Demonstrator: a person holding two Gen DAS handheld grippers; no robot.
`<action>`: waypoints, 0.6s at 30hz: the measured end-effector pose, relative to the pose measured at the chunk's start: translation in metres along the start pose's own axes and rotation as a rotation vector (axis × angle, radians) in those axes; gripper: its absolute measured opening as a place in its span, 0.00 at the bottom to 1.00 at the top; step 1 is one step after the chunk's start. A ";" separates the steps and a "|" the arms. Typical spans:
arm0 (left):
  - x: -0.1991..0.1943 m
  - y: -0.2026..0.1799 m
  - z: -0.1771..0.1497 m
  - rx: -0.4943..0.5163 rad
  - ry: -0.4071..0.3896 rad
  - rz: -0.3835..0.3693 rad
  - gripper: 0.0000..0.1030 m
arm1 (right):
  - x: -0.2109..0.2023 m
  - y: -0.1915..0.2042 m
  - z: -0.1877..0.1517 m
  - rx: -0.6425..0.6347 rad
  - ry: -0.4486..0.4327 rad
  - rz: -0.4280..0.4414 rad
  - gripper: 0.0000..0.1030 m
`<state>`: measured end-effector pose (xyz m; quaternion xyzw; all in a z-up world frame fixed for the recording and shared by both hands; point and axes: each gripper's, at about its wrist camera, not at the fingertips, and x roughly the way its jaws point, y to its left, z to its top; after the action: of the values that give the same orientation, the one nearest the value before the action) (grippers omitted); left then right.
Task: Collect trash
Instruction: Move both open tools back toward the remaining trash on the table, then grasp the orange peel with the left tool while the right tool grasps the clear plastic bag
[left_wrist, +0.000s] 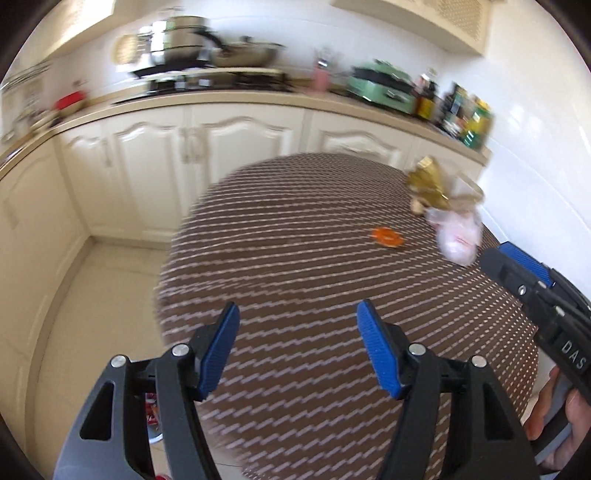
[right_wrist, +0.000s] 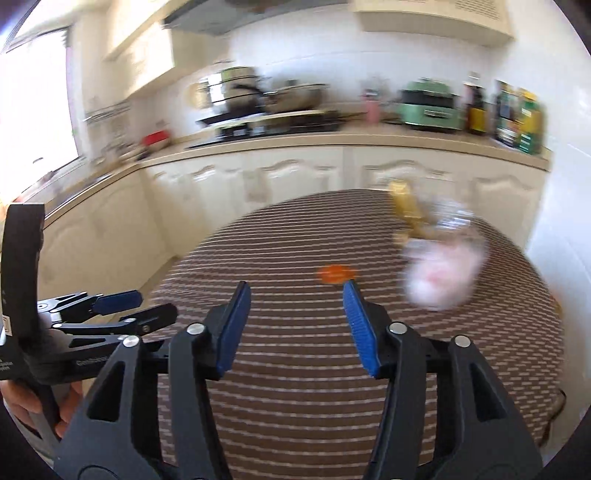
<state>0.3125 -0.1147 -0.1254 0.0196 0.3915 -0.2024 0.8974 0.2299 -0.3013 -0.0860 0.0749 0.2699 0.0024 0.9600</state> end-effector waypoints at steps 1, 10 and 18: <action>0.010 -0.015 0.005 0.034 0.008 -0.001 0.63 | 0.003 -0.017 0.000 0.028 0.005 -0.031 0.59; 0.088 -0.089 0.043 0.164 0.069 0.053 0.63 | 0.030 -0.109 -0.003 0.250 0.047 -0.111 0.72; 0.138 -0.104 0.063 0.155 0.156 0.031 0.63 | 0.058 -0.132 0.005 0.307 0.083 -0.128 0.75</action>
<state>0.4010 -0.2699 -0.1670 0.1105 0.4432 -0.2160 0.8630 0.2773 -0.4297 -0.1307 0.2033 0.3105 -0.0969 0.9235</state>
